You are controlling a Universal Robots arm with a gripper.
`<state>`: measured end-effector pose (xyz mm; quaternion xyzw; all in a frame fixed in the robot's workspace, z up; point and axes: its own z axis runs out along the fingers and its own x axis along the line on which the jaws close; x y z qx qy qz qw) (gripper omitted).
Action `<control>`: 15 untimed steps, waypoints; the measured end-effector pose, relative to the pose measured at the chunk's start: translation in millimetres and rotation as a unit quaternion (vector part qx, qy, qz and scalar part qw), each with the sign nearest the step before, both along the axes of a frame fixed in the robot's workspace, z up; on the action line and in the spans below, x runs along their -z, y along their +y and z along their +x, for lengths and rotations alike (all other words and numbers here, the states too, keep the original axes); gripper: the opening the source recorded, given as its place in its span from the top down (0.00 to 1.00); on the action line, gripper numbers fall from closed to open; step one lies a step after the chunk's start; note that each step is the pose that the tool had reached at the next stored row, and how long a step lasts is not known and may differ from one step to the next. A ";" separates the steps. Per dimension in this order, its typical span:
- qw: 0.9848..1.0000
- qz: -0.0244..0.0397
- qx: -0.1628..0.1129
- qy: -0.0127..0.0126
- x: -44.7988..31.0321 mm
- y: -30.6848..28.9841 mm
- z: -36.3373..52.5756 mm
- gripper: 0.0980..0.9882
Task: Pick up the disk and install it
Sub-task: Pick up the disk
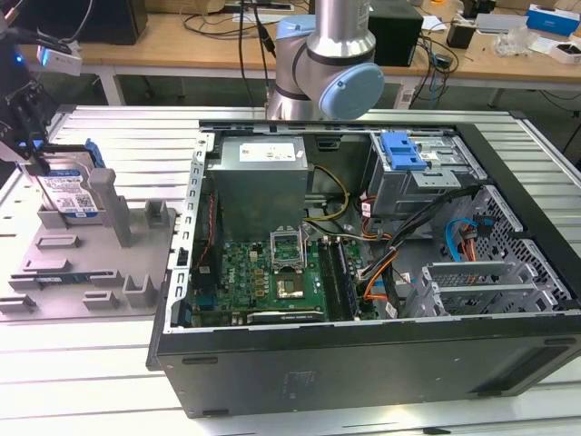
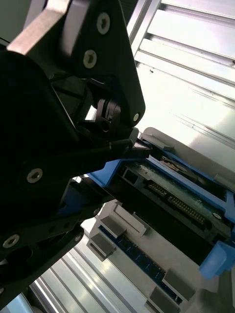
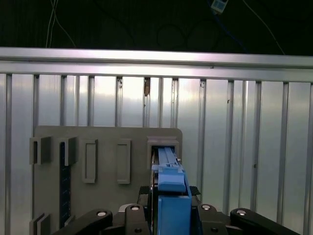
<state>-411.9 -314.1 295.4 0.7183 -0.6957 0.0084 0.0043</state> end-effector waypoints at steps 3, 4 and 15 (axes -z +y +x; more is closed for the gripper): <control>1.000 0.000 0.000 0.000 0.1 0.0 -0.1 0.67; 1.000 0.000 0.000 0.000 0.1 0.0 -0.1 0.67; 1.000 0.001 0.000 0.000 -0.6 0.0 -0.2 0.70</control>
